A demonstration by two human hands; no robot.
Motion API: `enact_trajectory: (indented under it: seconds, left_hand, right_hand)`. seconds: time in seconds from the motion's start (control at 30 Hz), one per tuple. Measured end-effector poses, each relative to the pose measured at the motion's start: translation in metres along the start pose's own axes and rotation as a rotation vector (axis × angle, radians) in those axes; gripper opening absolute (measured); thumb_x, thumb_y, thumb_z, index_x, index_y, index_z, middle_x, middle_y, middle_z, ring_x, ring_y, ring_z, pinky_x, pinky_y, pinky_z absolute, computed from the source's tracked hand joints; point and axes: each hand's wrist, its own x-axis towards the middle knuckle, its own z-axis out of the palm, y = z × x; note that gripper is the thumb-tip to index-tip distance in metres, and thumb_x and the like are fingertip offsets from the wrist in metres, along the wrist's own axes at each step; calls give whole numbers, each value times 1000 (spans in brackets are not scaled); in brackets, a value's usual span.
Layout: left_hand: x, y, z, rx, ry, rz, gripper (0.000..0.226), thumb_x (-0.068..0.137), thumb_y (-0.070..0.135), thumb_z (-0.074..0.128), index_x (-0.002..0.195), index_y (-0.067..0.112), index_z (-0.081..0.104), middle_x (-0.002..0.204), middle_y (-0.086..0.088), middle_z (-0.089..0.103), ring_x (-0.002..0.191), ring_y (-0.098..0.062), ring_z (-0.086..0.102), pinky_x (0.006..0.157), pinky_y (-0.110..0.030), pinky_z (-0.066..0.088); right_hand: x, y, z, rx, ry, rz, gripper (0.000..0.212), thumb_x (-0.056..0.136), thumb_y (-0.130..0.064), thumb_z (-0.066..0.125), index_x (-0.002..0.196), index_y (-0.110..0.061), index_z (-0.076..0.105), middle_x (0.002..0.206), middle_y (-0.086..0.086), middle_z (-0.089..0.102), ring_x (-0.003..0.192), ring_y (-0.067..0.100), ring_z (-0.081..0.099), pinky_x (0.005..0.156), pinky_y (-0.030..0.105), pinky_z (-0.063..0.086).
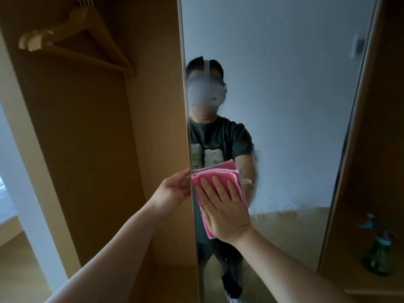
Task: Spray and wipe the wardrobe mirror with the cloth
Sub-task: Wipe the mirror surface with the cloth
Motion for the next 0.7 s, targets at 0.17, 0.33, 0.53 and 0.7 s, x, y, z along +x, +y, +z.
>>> enact_trajectory:
  seconds: [0.17, 0.33, 0.53, 0.7]
  left_hand:
    - [1, -4, 0, 12, 3, 4, 79, 60, -16, 41, 136, 7, 50, 129, -18, 63, 123, -30, 58, 100, -41, 50]
    - [2, -5, 1, 22, 19, 0, 73, 63, -14, 42, 131, 9, 55, 124, -15, 66, 119, -29, 61, 98, -41, 52]
    - [4, -3, 1, 38, 83, -55, 43, 88, 4, 43, 126, 13, 62, 120, -13, 69, 114, -30, 64, 101, -47, 48]
    - [4, -4, 5, 142, 181, -66, 40, 98, 42, 45, 117, 17, 68, 107, -14, 73, 103, -29, 69, 97, -49, 51]
  right_hand:
    - [-4, 0, -1, 2, -12, 8, 64, 99, -41, 36, 154, -13, 20, 163, 9, 13, 149, 31, 12, 121, 51, 2]
    - [-2, 7, -2, 2, 9, -28, 64, 99, -43, 36, 154, -14, 20, 163, 8, 14, 149, 31, 13, 121, 50, 3]
    - [2, 22, -6, -1, 13, -79, 63, 101, -44, 35, 155, -16, 19, 163, 7, 14, 149, 30, 13, 121, 49, 5]
    - [13, 44, -16, -22, 35, -73, 60, 102, -44, 29, 155, -15, 20, 162, 7, 16, 149, 31, 12, 121, 49, 5]
